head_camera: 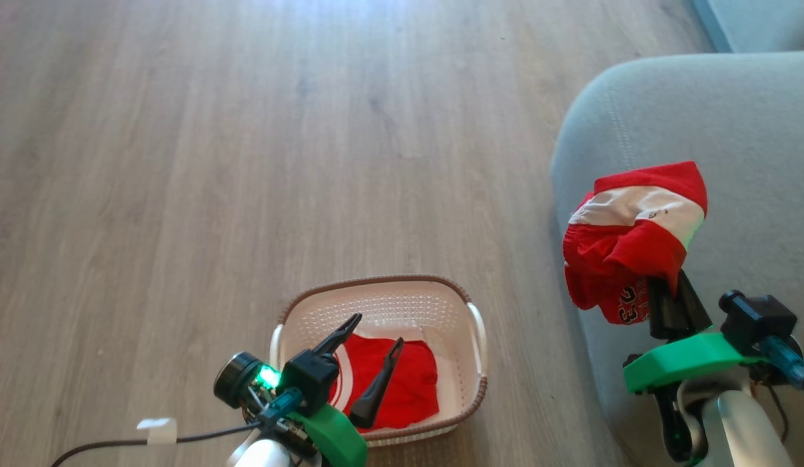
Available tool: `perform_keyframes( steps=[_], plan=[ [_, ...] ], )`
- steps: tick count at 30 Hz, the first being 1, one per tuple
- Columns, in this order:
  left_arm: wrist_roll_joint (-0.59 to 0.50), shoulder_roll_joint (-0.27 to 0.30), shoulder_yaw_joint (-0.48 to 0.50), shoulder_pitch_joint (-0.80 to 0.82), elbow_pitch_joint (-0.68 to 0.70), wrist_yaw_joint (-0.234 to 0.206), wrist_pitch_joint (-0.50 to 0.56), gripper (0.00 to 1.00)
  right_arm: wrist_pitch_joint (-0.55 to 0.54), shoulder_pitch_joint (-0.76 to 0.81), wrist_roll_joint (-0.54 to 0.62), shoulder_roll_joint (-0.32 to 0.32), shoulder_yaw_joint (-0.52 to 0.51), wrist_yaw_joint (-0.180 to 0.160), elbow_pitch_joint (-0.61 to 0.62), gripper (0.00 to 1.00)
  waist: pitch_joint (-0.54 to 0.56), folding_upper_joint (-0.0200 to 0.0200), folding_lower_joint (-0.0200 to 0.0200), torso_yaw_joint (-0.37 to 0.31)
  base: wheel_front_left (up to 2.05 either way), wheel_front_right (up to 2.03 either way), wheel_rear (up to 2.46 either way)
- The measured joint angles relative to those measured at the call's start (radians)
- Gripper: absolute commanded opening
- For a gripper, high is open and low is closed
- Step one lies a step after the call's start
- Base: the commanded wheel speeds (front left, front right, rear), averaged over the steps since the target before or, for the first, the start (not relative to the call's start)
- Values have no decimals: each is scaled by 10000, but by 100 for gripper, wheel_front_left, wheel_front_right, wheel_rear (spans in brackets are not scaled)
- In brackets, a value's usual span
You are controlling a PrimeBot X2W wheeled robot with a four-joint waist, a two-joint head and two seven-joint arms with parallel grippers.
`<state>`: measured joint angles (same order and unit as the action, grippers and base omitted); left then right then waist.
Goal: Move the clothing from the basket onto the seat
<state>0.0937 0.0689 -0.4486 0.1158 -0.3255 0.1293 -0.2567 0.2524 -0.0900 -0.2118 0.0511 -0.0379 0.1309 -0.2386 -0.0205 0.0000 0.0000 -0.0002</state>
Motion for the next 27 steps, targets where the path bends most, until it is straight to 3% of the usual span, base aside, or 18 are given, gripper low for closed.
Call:
perform_keyframes(
  steps=[10, 27],
  plan=[
    [-88, -15, 12, 14, 236, 0, 0, 100, 0, -7, 84, -36, -238, 0, 303, 0, -232, 0, 0, -1368, 0, 0, 0],
    [-336, 161, -282, 203, 650, 2, 0, 100, 0, 17, -479, -48, -495, 0, 732, 0, -892, 0, 0, -4389, 0, 0, 0]
  ],
)
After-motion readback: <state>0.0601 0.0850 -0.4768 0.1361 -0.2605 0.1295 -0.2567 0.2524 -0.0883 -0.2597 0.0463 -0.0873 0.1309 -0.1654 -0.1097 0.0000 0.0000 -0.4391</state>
